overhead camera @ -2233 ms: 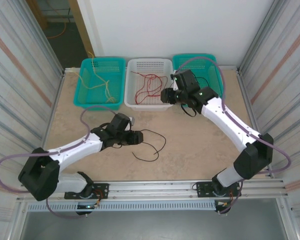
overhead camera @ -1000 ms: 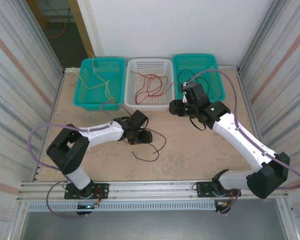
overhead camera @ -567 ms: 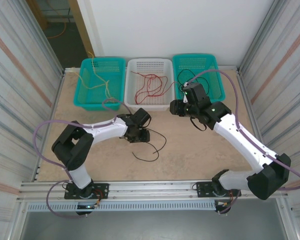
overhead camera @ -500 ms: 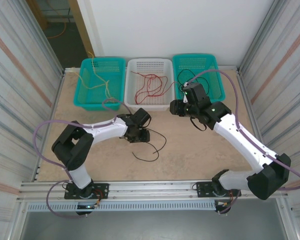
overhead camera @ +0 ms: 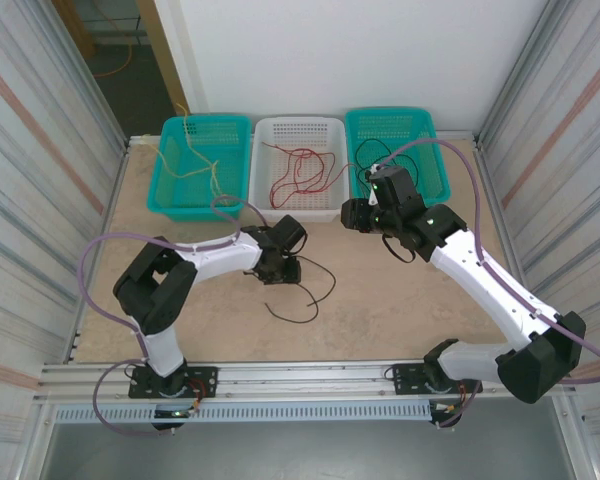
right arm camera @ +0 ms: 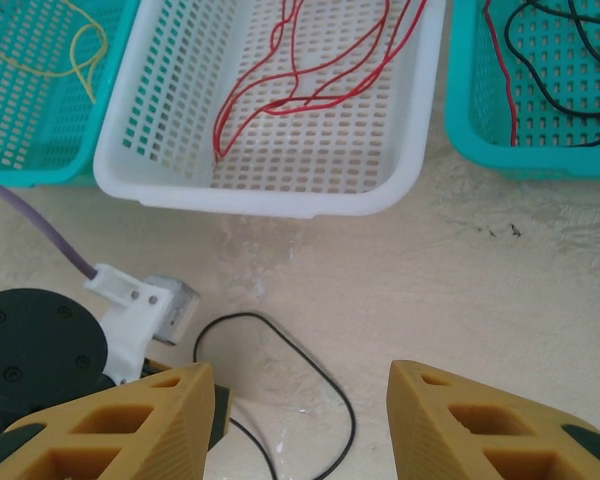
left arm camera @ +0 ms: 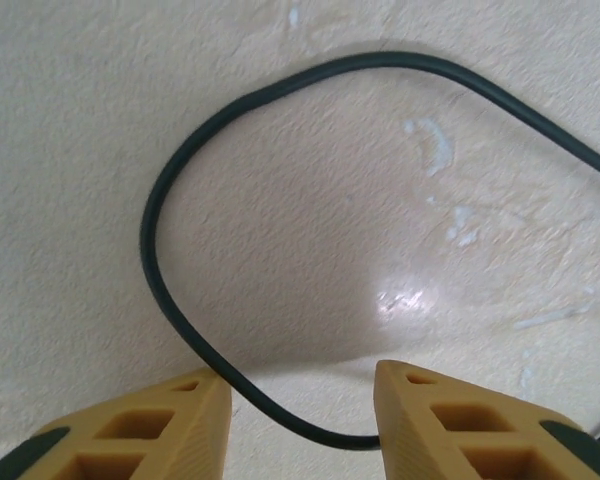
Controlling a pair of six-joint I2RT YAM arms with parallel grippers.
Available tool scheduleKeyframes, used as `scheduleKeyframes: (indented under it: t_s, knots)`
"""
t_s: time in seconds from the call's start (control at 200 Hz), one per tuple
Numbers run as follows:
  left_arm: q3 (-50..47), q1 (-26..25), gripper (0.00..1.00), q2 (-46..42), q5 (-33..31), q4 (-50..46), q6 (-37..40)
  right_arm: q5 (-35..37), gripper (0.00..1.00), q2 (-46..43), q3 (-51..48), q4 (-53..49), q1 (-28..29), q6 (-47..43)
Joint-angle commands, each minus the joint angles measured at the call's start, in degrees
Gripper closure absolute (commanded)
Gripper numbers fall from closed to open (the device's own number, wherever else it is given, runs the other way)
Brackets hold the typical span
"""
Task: Untangle the cables
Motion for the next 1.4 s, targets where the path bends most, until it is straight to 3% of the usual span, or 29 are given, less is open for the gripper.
scheduleKeyframes:
  t_s: [0.0,0.2,0.321,0.737,0.982,1.398]
  knots:
    - [2.24,-0.35,0.69,1.45,-0.33,-0.08,0.85,0.90,0.51,-1.72,-0.12,-0.69,-0.32,0.68]
    - [3.03,-0.10,0.85,1.60,-1.08,-0.10,1.81,0.91,0.51,-2.19,-0.02,-0.86,-0.40,0.51]
    - [2.15,-0.12,1.00,-1.22,-1.85,1.35,2.17,0.65,0.51,-2.49,0.05,-1.12,-0.34,0.31]
    - [6.88,3.34,1.00,-23.26,-3.06,-0.74,5.76,-1.46,0.45,-1.78,1.01,0.11,2.48,1.07]
    - [6.72,7.07,1.00,-34.02,2.51,4.60,4.77,-2.23,0.41,0.61,-0.49,6.57,8.72,4.72]
    - [6.59,10.73,1.00,-42.29,10.55,11.64,0.57,-5.33,0.37,4.10,-3.11,13.81,10.81,10.54]
